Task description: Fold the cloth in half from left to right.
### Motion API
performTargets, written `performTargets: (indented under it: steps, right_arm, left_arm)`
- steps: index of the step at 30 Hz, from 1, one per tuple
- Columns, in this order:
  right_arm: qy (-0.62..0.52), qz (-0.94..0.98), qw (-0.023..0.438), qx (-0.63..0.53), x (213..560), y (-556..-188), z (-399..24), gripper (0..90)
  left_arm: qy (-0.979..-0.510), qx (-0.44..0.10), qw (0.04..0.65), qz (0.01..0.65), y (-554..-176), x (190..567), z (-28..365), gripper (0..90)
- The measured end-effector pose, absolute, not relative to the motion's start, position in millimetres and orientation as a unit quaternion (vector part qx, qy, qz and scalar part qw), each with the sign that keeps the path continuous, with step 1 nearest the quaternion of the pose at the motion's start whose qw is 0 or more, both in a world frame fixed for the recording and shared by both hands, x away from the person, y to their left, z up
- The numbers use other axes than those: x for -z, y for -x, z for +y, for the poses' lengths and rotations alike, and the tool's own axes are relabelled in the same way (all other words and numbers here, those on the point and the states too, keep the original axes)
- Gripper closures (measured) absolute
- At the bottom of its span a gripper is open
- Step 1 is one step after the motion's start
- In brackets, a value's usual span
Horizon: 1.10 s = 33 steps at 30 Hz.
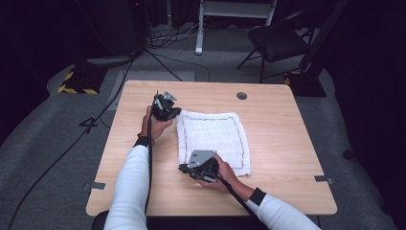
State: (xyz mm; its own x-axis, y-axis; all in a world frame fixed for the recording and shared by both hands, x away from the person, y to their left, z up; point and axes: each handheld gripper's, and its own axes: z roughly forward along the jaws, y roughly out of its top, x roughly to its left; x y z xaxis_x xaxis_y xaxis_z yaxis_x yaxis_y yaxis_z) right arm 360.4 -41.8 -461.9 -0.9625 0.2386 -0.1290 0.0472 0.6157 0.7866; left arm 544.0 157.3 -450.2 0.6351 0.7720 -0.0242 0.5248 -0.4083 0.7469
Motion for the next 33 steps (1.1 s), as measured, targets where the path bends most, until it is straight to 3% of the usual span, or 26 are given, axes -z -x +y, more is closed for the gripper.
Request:
performTargets:
  steps: [11,33]
  right_arm:
    - [-0.111,0.876,0.133,-0.45,444.0,-360.8,-81.6,87.6]
    - [-0.194,0.856,0.177,-0.446,431.4,-359.2,-186.9,87.6]
  left_arm:
    - [-0.823,-0.18,0.383,0.38,-551.3,436.7,131.3,87.8]
    - [-0.833,-0.174,0.404,0.335,-566.1,429.3,29.6,87.9]
